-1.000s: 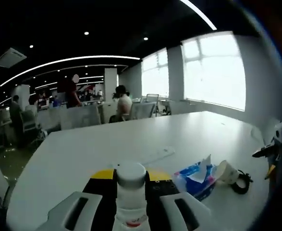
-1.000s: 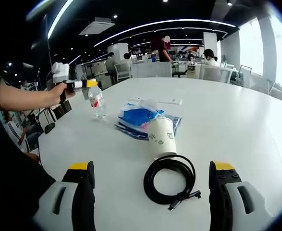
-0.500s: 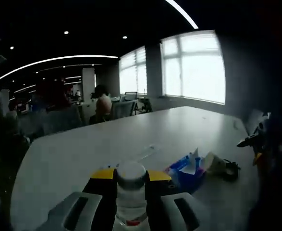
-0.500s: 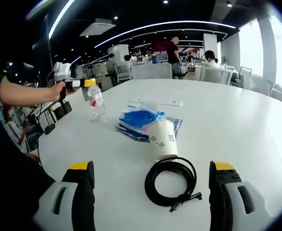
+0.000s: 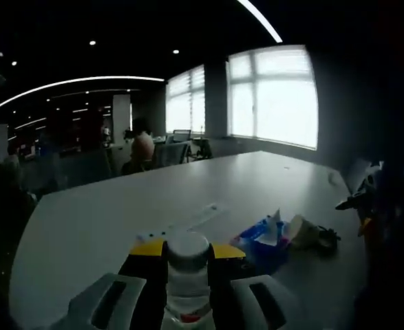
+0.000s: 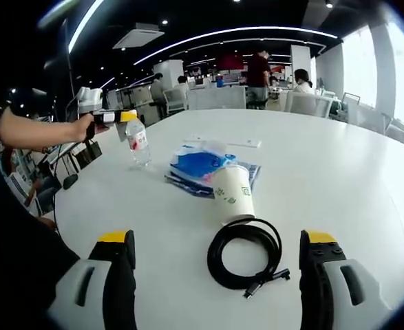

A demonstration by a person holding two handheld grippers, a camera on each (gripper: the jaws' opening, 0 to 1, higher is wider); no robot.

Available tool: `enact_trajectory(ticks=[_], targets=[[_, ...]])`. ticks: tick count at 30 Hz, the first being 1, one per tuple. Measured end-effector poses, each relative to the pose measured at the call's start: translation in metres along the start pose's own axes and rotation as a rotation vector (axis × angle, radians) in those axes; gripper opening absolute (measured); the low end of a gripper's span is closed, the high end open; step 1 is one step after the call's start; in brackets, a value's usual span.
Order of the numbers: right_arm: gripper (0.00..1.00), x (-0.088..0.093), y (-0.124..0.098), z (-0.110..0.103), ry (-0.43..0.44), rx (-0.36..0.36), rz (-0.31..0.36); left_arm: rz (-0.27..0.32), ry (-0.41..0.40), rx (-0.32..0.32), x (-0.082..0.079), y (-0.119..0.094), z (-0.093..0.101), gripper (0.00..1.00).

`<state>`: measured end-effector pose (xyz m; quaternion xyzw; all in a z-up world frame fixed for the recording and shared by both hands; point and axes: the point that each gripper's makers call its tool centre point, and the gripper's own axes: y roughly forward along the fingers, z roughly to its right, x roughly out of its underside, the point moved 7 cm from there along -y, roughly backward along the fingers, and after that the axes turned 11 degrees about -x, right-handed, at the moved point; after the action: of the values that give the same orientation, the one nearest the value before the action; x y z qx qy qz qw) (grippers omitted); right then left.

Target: Arrange the tabletop items into an orderly group along one side of the table until the central work area is clear of visible clutter.

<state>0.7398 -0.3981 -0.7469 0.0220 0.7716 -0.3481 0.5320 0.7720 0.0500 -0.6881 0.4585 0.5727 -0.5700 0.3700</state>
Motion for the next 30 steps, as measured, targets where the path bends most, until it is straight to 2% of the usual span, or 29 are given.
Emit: enact_trajectory(ticks=[11,19,20,30], targets=[[0.95,0.002,0.0,0.0,0.005,0.005,-0.003,0.003,-0.009,-0.006,0.003,0.002,0.003,0.19],[0.95,0.004,0.0,0.0,0.008,0.002,-0.011,0.02,0.005,0.026,0.005,0.002,0.01,0.19],[0.95,0.005,0.0,0.001,0.008,0.002,-0.013,0.036,0.018,0.031,0.004,0.003,0.011,0.19],[0.95,0.007,0.001,0.001,0.013,-0.003,-0.02,0.036,0.02,0.037,0.0,-0.003,0.018,0.21]])
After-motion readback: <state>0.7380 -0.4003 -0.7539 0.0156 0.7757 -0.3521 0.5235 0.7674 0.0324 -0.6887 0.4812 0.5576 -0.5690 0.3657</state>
